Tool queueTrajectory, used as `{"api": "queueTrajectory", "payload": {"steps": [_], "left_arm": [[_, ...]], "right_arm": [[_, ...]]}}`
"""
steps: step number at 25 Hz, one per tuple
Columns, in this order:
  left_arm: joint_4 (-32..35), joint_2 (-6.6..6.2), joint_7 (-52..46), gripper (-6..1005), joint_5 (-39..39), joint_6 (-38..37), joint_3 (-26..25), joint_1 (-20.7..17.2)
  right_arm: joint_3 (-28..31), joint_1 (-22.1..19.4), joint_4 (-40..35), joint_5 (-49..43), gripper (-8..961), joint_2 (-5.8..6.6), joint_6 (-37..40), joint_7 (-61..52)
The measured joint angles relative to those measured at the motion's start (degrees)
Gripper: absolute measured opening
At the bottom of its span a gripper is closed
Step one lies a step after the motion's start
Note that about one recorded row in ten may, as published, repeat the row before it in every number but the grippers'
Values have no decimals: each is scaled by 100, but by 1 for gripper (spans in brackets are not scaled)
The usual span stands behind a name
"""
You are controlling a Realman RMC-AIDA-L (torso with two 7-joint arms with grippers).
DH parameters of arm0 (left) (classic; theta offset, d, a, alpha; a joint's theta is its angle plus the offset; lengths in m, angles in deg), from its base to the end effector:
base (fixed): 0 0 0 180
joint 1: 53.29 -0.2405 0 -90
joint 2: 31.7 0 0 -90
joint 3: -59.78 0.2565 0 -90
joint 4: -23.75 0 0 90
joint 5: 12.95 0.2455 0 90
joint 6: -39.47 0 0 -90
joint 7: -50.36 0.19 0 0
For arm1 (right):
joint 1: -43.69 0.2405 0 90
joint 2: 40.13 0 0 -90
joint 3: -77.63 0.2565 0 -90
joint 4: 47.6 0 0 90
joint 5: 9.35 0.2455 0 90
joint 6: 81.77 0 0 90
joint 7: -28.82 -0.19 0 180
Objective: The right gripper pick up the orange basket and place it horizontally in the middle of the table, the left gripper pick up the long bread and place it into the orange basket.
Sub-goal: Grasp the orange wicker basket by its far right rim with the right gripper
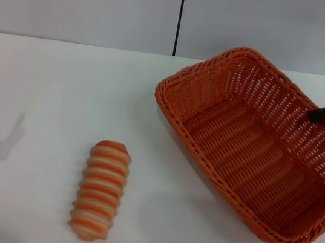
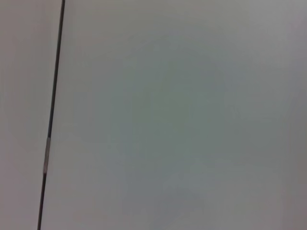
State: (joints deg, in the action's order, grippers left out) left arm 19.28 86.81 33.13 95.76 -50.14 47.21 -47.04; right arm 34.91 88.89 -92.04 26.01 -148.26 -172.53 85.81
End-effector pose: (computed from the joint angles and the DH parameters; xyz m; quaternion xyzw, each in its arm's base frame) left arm -0.3953 0.2375 -0.0313 -0.6919 -0.2525 -0.3397 0.5849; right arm 0.2679 0.4417 0.0436 -0.9002 0.4124 -0.0368 0.1351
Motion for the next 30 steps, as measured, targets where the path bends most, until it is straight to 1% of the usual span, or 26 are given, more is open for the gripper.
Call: {"api": "queueTrajectory", "payload": {"steps": [1, 6, 7, 12, 15, 19, 22, 29, 30], "left_arm": [[-1, 1, 0, 829, 1, 2, 0, -4], [-2, 0, 0, 830, 2, 7, 0, -42], [-2, 0, 0, 830, 2, 7, 0, -42], [-2, -3, 0, 829, -1, 14, 0, -48], [-2, -7, 0, 829, -5, 9, 0, -53], [-2, -14, 0, 830, -14, 2, -3, -62], [-2, -14, -4, 829, -3, -49, -3, -64], [-2, -12, -8, 830, 1, -67, -4, -43], [-2, -12, -8, 830, 0, -69, -8, -42]], "right_arm": [[0, 0, 0, 0, 811, 0, 0, 0], [-133, 64, 73, -324, 810, -217, 333, -5], [-136, 64, 71, -337, 810, -239, 355, -4], [-140, 65, 65, -311, 809, -296, 477, 80], [-173, 65, 46, -332, 809, -358, 520, 102], [-209, 67, 31, -339, 808, -401, 571, 102], [-226, 68, 54, -343, 808, -407, 616, 102], [-286, 26, 34, -343, 643, -425, 736, 103], [-286, 26, 34, -343, 526, -425, 736, 103]]}}
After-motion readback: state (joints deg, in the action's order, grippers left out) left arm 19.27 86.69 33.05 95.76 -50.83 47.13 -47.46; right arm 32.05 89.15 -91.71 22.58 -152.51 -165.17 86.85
